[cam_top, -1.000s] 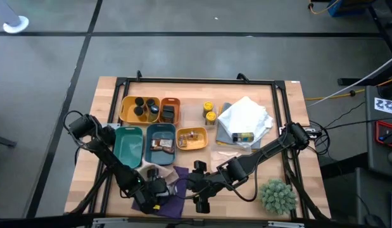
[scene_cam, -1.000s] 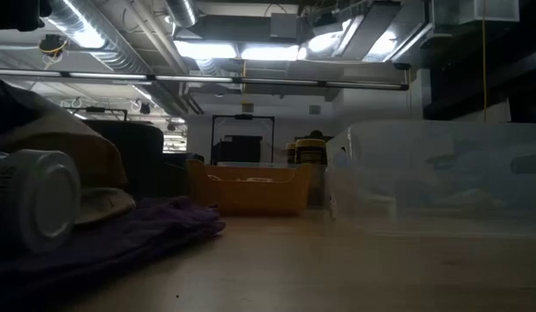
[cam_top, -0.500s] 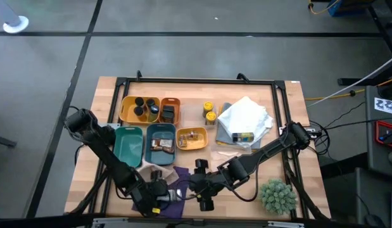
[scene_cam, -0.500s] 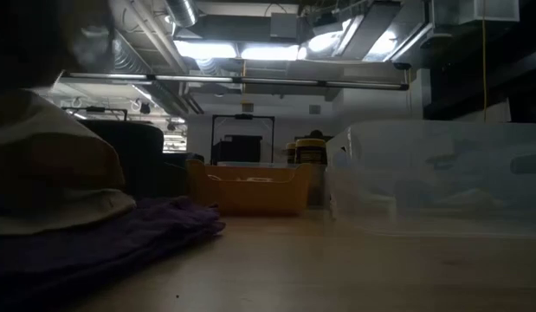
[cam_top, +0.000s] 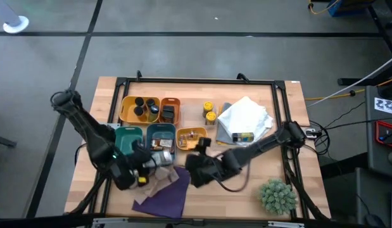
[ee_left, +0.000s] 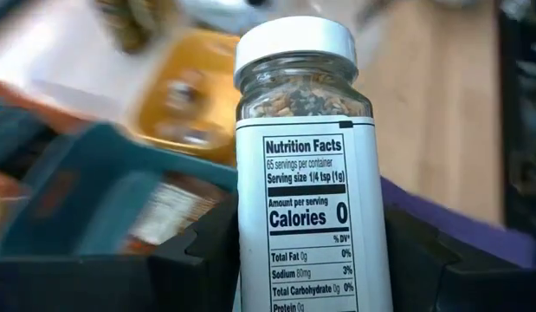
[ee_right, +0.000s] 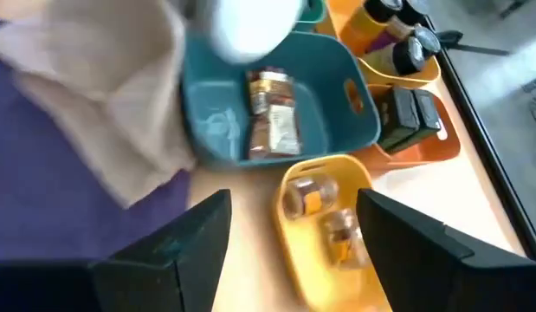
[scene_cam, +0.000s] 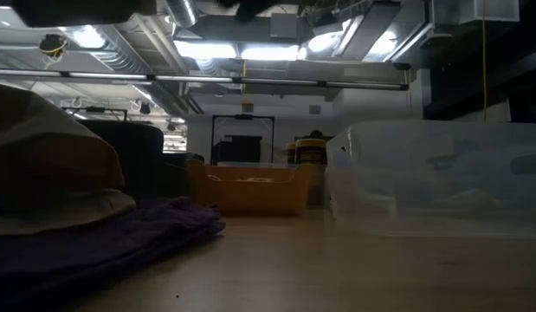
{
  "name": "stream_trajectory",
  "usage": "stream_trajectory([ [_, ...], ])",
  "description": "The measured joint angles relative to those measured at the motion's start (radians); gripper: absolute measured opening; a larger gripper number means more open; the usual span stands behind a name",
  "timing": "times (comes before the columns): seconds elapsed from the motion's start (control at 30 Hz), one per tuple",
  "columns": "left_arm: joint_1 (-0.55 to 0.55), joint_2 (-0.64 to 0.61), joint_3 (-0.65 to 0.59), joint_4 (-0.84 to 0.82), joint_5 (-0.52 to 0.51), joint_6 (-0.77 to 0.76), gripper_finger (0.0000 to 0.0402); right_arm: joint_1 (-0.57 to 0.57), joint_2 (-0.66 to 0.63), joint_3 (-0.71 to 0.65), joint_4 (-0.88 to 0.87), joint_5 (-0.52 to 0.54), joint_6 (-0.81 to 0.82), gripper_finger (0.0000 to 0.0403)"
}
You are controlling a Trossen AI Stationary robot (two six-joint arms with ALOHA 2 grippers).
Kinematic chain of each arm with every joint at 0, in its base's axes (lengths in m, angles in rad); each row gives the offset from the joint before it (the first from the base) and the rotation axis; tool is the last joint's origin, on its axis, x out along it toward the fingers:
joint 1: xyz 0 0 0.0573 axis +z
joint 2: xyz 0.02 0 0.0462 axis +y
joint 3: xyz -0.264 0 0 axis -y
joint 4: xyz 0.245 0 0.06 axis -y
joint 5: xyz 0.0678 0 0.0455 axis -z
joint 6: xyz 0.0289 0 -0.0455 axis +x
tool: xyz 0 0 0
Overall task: Sort spices by type
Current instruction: Put the white spice bottle into the green bin
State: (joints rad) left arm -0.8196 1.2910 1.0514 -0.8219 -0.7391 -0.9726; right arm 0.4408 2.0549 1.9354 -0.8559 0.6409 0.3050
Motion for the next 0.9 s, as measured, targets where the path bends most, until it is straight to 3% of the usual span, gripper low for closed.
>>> stream_trajectory([
  [0.3,-0.068,-0.137,-0.106,-0.120,-0.227,-0.175,0.0190,-0.156,0.056,0.000,0.320,-0.075,-0.222,0.0250],
  [0.57,-0.100,-0.173,-0.174,-0.132,-0.307,-0.234,0.0192,-0.247,0.114,0.002,0.587,-0.211,-0.322,0.0250],
  [0.9,-0.101,-0.169,-0.178,-0.143,-0.332,-0.236,0.0192,-0.274,0.181,-0.002,0.761,-0.234,-0.343,0.0250],
])
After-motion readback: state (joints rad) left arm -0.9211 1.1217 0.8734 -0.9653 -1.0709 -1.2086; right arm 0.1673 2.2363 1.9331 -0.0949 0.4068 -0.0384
